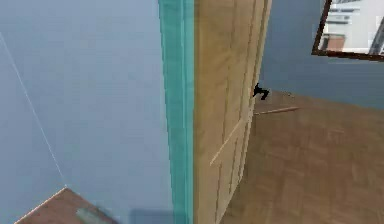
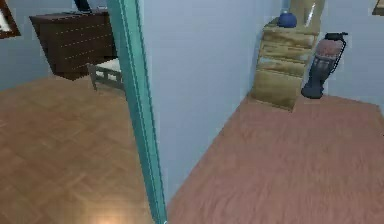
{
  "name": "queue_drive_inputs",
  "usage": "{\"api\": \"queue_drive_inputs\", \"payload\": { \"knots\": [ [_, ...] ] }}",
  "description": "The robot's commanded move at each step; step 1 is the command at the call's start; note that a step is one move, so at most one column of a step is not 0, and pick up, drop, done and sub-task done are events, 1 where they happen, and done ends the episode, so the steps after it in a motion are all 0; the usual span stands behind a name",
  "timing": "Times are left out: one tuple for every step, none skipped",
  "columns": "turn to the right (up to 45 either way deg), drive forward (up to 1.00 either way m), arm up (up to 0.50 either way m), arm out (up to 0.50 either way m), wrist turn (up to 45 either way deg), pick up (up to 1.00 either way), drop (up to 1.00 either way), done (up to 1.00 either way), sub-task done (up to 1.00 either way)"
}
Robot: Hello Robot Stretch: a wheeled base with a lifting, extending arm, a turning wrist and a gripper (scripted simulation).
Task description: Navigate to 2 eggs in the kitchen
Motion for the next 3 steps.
{"api": "queue_drive_inputs", "payload": {
  "knots": [
    [45.0,0.0,0.0,0.0,0.0,0.0,0.0,0.0,0.0],
    [45.0,0.0,0.0,0.0,0.0,0.0,0.0,0.0,0.0],
    [45.0,0.0,0.0,0.0,0.0,0.0,0.0,0.0,0.0]
  ]
}}
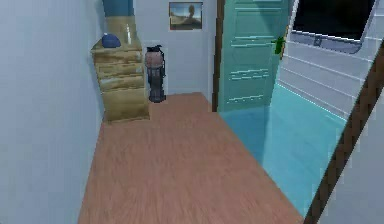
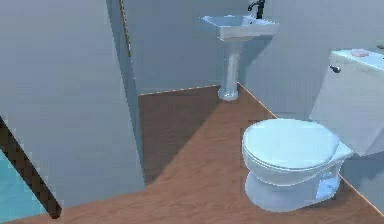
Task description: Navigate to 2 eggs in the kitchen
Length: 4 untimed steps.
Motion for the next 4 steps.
{"api": "queue_drive_inputs", "payload": {
  "knots": [
    [27.0,0.0,0.0,0.0,0.0,0.0,0.0,0.0,0.0],
    [3.0,0.0,0.0,0.0,0.0,0.0,0.0,0.0,0.0],
    [0.0,1.0,0.0,0.0,0.0,0.0,0.0,0.0,0.0],
    [0.0,1.0,0.0,0.0,0.0,0.0,0.0,0.0,0.0]
  ]
}}
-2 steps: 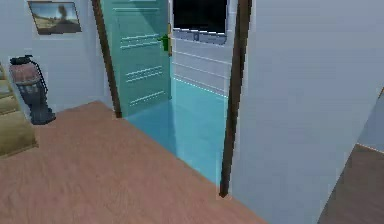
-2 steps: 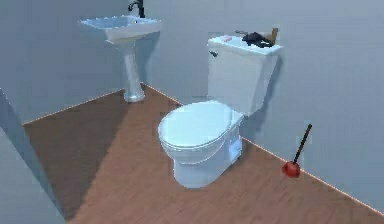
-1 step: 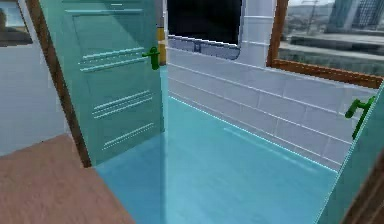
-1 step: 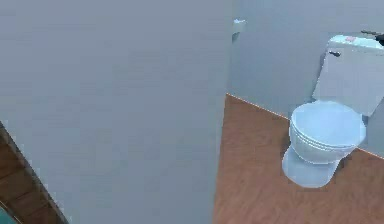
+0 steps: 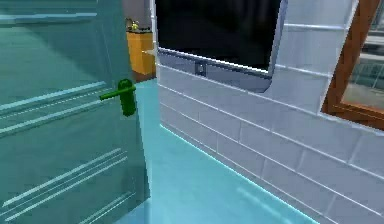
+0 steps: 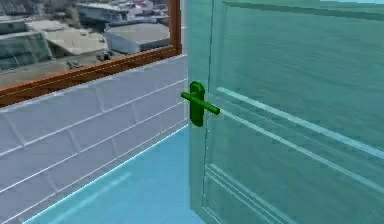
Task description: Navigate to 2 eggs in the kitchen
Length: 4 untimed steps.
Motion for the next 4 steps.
{"api": "queue_drive_inputs", "payload": {
  "knots": [
    [0.0,1.0,0.0,0.0,0.0,0.0,0.0,0.0,0.0],
    [0.0,0.35,0.0,0.0,0.0,0.0,0.0,0.0,0.0],
    [-36.0,0.0,0.0,0.0,0.0,0.0,0.0,0.0,0.0],
    [0.0,0.95,0.0,0.0,0.0,0.0,0.0,0.0,0.0]
  ]
}}
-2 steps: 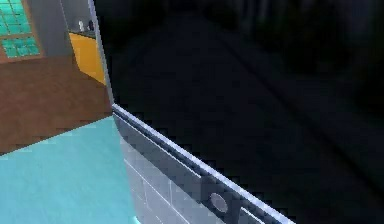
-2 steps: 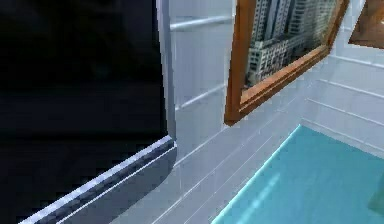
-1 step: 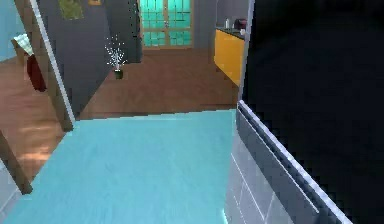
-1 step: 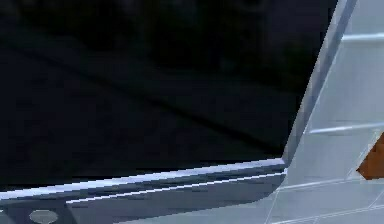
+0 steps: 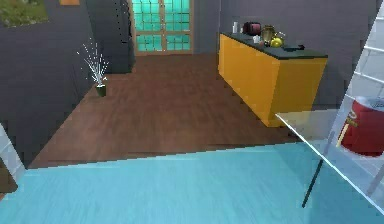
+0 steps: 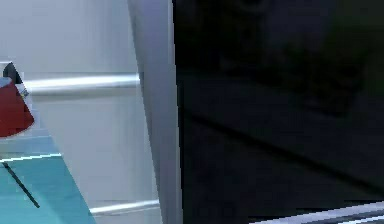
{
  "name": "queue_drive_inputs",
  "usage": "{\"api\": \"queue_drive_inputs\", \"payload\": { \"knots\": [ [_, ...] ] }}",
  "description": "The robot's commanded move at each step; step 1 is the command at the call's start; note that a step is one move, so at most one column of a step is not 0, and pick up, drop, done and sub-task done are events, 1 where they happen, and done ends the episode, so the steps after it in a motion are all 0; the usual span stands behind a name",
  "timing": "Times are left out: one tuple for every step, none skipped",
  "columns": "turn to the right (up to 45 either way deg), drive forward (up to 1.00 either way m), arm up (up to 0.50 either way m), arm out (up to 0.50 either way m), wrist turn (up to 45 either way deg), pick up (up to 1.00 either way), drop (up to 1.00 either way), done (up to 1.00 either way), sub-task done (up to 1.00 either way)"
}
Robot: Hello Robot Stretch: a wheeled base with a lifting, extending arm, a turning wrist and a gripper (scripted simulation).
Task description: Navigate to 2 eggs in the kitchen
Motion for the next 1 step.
{"api": "queue_drive_inputs", "payload": {
  "knots": [
    [6.0,0.0,0.0,0.0,0.0,0.0,0.0,0.0,0.0]
  ]
}}
